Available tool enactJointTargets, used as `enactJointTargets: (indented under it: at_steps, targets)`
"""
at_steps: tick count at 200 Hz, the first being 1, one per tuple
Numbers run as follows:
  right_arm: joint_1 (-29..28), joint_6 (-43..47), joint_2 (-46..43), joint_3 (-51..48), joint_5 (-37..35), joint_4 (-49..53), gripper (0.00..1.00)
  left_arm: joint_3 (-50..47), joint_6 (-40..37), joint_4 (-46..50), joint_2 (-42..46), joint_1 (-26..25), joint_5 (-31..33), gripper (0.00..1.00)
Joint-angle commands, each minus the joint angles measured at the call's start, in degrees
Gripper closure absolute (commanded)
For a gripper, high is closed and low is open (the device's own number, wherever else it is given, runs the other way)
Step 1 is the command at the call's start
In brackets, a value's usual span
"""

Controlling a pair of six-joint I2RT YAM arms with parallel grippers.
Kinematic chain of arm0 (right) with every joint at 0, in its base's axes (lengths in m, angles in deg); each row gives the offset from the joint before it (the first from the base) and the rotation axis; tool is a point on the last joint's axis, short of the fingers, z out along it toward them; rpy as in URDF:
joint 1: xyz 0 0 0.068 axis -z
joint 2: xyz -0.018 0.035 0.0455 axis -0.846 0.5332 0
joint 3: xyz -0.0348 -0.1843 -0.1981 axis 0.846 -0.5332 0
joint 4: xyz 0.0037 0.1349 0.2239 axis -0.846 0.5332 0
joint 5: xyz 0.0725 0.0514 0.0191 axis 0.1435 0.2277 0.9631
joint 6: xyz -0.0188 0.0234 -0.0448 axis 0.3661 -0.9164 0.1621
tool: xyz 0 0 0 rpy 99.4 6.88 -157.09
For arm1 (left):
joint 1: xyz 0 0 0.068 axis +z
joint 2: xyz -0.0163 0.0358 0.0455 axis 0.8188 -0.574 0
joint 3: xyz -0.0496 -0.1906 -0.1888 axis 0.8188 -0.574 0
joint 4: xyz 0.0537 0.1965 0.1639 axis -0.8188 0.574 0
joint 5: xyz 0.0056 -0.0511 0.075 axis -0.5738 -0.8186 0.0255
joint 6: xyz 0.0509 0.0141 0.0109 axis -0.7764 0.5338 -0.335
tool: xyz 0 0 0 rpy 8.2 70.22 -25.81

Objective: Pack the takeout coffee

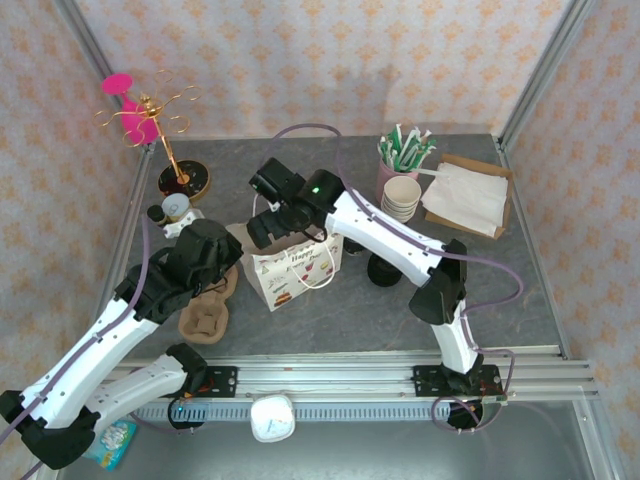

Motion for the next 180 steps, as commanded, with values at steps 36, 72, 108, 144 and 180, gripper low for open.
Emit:
enactJointTargets:
  at_steps: [36,72,108,144,180]
  targets:
    - [1.9,0.3,-2.9,6.1,3.4,0.5,0.00,3.2,3.5,2.3,1.2,0.3,2.6,0.94]
    - [2.2,-1.5,-3.6,7.7,4.6,-2.1,0.00,4.4,2.8,1.6,1.0,0.3,2.5,0.70]
    - [2.5,-3.2,-4.1,9.3,0.1,0.0,0.00,6.4,-0.2,5.1,2.0,0.3,5.8,0.56]
    - [3.0,-5.5,-6.2,8.0,-1.6,-0.3,0.00,10.9,-6.6,10.3,2.0,0.3,7.9,0.47]
    - [3.0,-7.0,-9.4,4.1,-4.9,-0.2,0.00,16.3,-15.0,13.7,1.1,0.3,10.3,0.40]
